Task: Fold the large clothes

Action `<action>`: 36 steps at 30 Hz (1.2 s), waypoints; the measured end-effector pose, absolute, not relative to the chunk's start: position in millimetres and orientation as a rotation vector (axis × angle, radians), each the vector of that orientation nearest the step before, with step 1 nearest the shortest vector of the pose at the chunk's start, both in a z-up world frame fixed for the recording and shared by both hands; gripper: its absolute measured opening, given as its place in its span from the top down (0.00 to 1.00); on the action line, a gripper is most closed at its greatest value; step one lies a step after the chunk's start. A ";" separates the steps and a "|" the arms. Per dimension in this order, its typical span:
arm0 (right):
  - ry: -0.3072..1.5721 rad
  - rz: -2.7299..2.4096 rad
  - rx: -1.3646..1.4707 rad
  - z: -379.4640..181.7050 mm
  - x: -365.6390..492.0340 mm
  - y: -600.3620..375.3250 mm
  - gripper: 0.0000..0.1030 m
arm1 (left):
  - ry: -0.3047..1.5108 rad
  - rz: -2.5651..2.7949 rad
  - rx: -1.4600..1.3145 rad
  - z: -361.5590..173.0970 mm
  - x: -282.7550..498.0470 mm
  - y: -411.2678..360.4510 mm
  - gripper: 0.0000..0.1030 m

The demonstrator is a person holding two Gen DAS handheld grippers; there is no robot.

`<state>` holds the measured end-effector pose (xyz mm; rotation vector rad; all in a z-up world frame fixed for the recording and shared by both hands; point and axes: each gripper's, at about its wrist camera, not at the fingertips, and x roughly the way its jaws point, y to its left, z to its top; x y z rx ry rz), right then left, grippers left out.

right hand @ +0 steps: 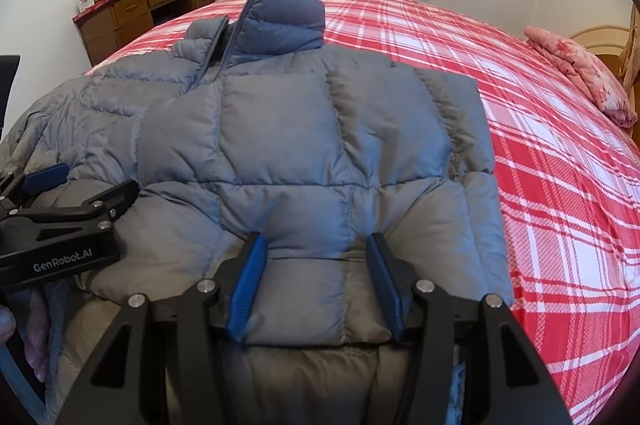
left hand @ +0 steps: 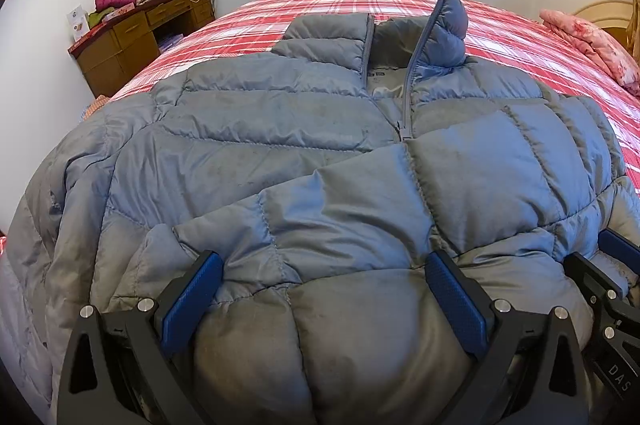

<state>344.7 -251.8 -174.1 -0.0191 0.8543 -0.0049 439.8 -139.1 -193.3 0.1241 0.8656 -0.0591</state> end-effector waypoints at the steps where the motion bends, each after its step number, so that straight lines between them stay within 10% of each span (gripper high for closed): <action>1: 0.854 -0.005 -0.020 -174.1 344.7 -251.9 0.46 | 0.865 -0.058 0.126 -193.3 439.7 -139.3 0.01; 15: 0.867 0.018 -0.022 -167.5 340.4 -253.2 0.40 | 0.867 -0.047 0.207 -166.8 428.8 -132.4 0.01; 21: 0.765 0.046 -0.045 -133.1 284.3 -262.4 0.05 | 0.703 0.053 0.226 -102.1 347.1 -14.5 0.01; 34: 0.740 0.153 -0.074 -145.6 258.9 -219.1 0.06 | 0.955 0.317 -0.010 -170.6 275.0 192.0 0.02; 36: 0.727 0.150 -0.065 -141.8 254.7 -222.4 0.06 | 0.919 0.333 0.040 -170.6 282.5 187.3 0.59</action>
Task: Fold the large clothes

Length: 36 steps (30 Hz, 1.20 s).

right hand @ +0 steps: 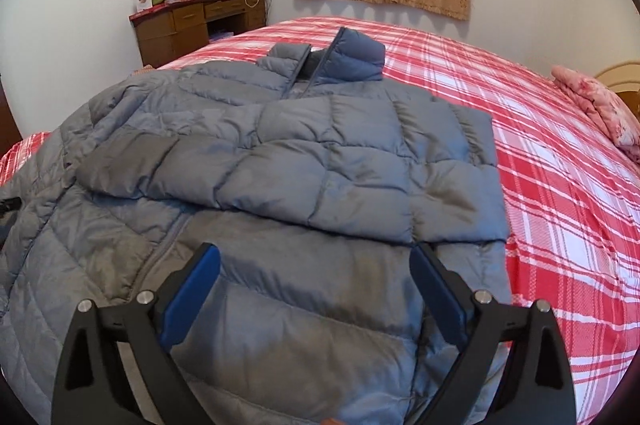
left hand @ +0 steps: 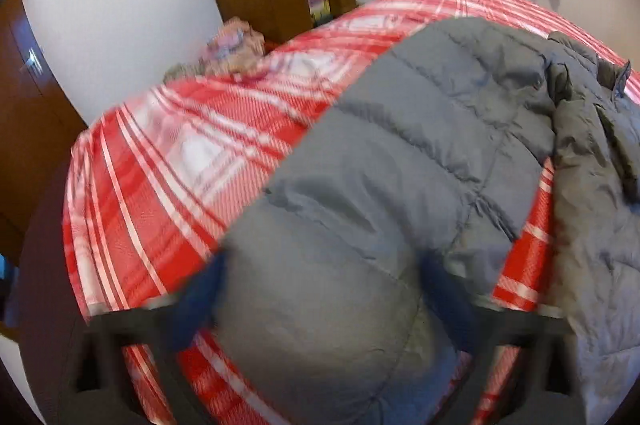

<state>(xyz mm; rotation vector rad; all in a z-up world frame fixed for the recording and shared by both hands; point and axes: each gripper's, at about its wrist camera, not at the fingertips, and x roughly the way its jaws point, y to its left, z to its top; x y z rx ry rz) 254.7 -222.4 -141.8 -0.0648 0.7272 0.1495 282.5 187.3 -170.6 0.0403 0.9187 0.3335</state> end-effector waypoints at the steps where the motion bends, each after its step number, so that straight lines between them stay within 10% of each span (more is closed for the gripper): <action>1: 0.716 0.145 -0.059 -138.7 251.2 -226.9 0.06 | 0.917 0.332 0.052 -166.7 285.6 186.5 0.65; 3: 0.696 0.126 -0.048 -133.5 245.6 -237.9 0.06 | 0.877 0.361 0.041 -147.4 292.0 197.7 0.79; 18: 0.677 0.058 0.040 -126.9 247.3 -278.9 0.06 | 0.510 0.301 0.255 -7.6 341.3 105.5 0.82; 34: 0.689 0.013 0.105 -137.7 236.9 -316.7 0.06 | 0.467 -0.181 0.413 -50.2 343.0 -154.7 0.80; 36: 0.697 0.008 0.110 -140.7 236.9 -319.2 0.06 | 0.490 -0.208 0.438 -58.6 341.6 -177.5 0.64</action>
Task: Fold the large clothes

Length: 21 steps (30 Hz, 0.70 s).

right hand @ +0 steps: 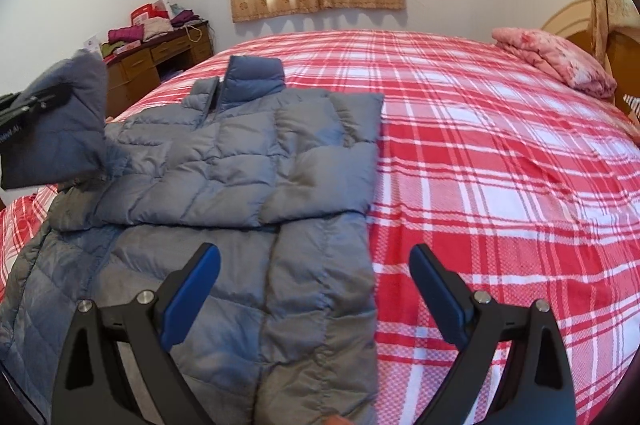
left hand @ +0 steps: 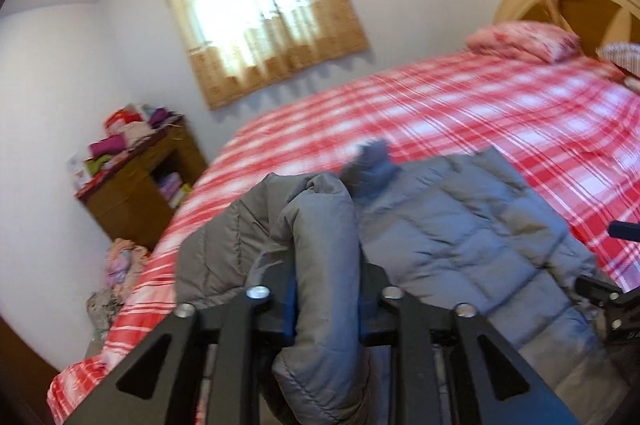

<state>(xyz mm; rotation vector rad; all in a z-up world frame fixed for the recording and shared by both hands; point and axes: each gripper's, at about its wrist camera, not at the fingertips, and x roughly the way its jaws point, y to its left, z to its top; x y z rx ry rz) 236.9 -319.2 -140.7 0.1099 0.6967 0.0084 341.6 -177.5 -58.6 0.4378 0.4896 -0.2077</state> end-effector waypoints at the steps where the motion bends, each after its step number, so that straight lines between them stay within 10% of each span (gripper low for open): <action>1: 0.703 0.007 0.112 -142.5 236.8 -320.6 0.06 | 0.489 -0.203 0.447 -62.0 340.1 -187.0 0.56; 3: 0.720 0.006 0.116 -146.2 237.7 -322.7 0.06 | 0.452 -0.193 0.459 -64.1 333.8 -200.5 0.24; 8: 0.751 0.001 0.121 -148.2 237.7 -329.0 0.05 | 0.340 -0.219 0.453 -49.8 311.9 -206.3 0.10; 21: 0.749 0.130 0.131 -98.9 270.6 -311.4 0.01 | 0.579 0.255 0.336 -105.6 376.0 -16.5 0.08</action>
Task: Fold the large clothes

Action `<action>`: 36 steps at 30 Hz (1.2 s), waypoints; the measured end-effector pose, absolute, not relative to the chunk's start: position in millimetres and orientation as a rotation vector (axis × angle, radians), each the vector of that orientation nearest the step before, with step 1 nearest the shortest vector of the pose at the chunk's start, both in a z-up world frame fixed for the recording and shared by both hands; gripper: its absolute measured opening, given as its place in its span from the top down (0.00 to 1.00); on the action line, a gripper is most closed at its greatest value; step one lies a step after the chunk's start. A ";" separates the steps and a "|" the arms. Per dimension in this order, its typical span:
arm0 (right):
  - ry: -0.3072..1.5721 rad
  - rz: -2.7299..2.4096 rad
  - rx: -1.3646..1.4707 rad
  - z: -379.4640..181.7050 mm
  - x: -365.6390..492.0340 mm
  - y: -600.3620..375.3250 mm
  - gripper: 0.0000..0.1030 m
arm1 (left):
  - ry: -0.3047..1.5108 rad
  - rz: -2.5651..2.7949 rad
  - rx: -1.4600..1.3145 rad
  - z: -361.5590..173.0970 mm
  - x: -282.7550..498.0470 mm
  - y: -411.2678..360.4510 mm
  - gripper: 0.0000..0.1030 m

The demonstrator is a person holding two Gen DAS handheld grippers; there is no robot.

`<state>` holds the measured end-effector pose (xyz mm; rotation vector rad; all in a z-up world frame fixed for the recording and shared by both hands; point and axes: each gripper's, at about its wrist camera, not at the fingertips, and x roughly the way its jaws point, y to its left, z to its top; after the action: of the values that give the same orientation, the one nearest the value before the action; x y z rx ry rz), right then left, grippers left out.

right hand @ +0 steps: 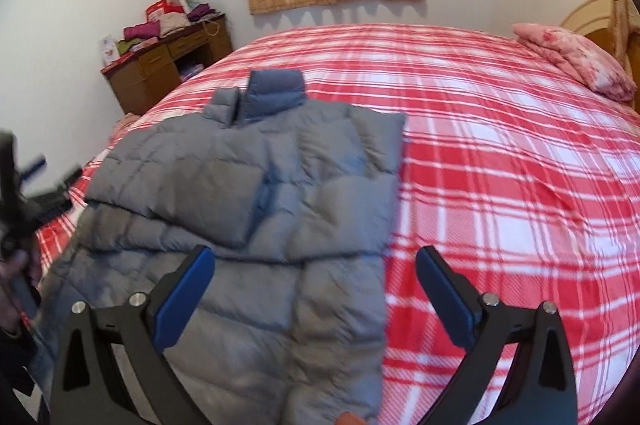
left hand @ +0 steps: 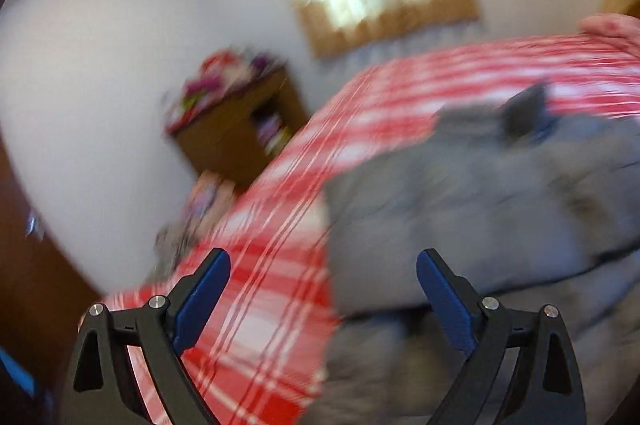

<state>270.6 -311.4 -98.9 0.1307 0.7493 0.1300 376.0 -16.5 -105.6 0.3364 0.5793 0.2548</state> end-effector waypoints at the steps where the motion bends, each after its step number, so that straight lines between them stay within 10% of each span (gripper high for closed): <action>1: 0.771 0.153 0.137 -99.6 282.9 -305.1 0.01 | 0.600 0.273 0.323 -111.5 379.4 -7.4 0.08; 8: 0.901 0.201 0.215 -128.8 346.6 -270.5 0.07 | 0.698 0.320 0.244 -150.9 395.7 23.5 0.08; 12: 0.932 0.258 0.272 -145.2 352.9 -259.7 0.65 | 0.709 0.326 0.214 -158.2 397.2 29.0 0.08; 16: 0.888 0.236 0.229 -139.5 334.1 -259.5 0.84 | 0.733 0.331 0.174 -161.6 399.6 35.6 0.08; 32: 0.886 0.134 0.211 -136.4 292.0 -310.0 0.76 | 0.759 0.312 0.109 -143.4 398.1 45.1 0.08; 36: 0.834 0.103 0.179 -115.9 280.4 -320.1 0.29 | 0.665 0.256 0.055 -96.5 390.1 41.2 0.08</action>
<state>280.4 -320.1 -115.9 0.1788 0.8335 0.1030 390.1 41.2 -96.5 0.0551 0.6653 0.2563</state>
